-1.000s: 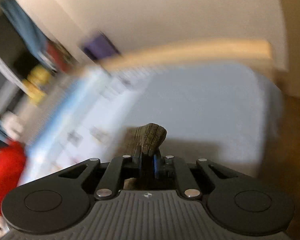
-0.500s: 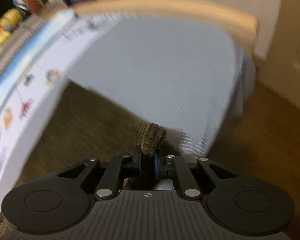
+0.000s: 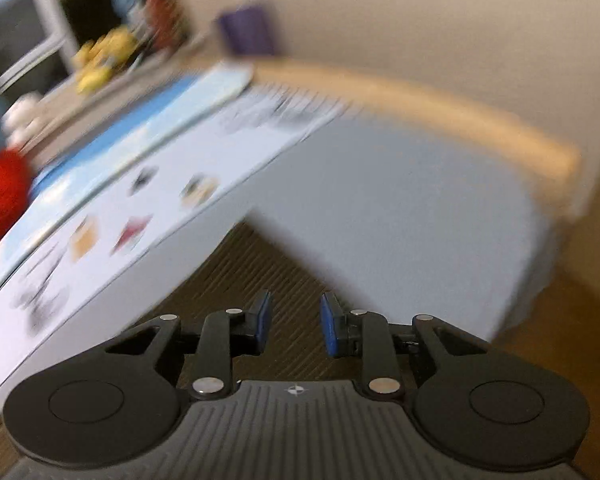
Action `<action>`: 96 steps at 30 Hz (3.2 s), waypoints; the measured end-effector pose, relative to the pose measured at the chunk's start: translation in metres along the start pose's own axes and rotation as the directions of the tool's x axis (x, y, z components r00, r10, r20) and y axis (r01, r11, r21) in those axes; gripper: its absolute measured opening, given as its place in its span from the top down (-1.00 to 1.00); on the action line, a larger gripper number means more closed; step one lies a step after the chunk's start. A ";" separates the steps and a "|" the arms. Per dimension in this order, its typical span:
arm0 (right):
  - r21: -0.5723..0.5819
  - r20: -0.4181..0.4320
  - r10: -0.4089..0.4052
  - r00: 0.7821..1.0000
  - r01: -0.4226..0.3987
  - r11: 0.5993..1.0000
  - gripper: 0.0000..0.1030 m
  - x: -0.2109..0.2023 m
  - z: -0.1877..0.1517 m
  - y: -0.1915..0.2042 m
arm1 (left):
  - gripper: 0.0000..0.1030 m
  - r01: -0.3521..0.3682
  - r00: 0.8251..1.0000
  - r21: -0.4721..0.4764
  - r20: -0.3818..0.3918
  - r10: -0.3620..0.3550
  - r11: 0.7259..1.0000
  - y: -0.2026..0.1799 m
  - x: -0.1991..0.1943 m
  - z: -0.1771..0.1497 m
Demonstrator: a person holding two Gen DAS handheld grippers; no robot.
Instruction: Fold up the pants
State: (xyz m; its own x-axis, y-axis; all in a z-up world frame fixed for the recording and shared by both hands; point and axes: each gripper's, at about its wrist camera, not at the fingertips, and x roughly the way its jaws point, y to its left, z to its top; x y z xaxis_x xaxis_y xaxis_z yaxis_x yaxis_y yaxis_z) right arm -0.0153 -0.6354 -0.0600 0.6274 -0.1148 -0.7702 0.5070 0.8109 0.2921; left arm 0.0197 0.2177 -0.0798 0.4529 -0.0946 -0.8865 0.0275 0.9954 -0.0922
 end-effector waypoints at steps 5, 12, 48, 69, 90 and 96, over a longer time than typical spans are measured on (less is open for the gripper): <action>-0.063 -0.164 -0.167 0.972 0.158 0.985 0.52 0.034 -0.007 0.003 | 0.62 -0.048 0.996 -0.053 -0.072 0.044 0.997 0.006 0.014 0.003; -0.304 0.072 0.135 0.988 -0.107 0.947 1.00 0.001 0.002 0.109 | 0.57 0.028 0.993 -0.020 0.111 -0.025 0.999 -0.015 -0.001 0.021; -0.666 -0.515 0.409 0.753 -0.652 0.363 0.78 0.081 -0.173 0.525 | 0.61 -0.026 0.997 0.053 -0.075 0.030 0.998 0.005 0.026 0.006; -0.606 -0.157 0.255 0.954 -0.297 0.738 0.69 0.069 -0.037 0.330 | 0.54 0.087 0.983 -0.035 0.162 -0.081 0.996 -0.009 -0.010 0.031; 0.100 0.044 -0.228 0.973 0.223 0.970 0.33 0.107 0.055 0.086 | 0.20 -0.179 0.979 0.053 -0.085 0.183 0.982 -0.043 0.054 0.039; 0.275 0.033 -0.259 0.965 0.240 0.931 0.88 0.106 0.076 0.075 | 0.20 -0.178 0.980 0.056 -0.086 0.182 0.982 -0.044 0.055 0.040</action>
State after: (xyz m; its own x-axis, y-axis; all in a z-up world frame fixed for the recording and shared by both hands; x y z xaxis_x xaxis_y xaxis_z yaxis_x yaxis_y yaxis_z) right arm 0.1338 -0.6300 -0.0767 0.4941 -0.3396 -0.8003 0.7851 0.5697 0.2430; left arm 0.0793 0.1691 -0.1063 0.3722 0.0872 -0.9241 -0.0034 0.9957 0.0927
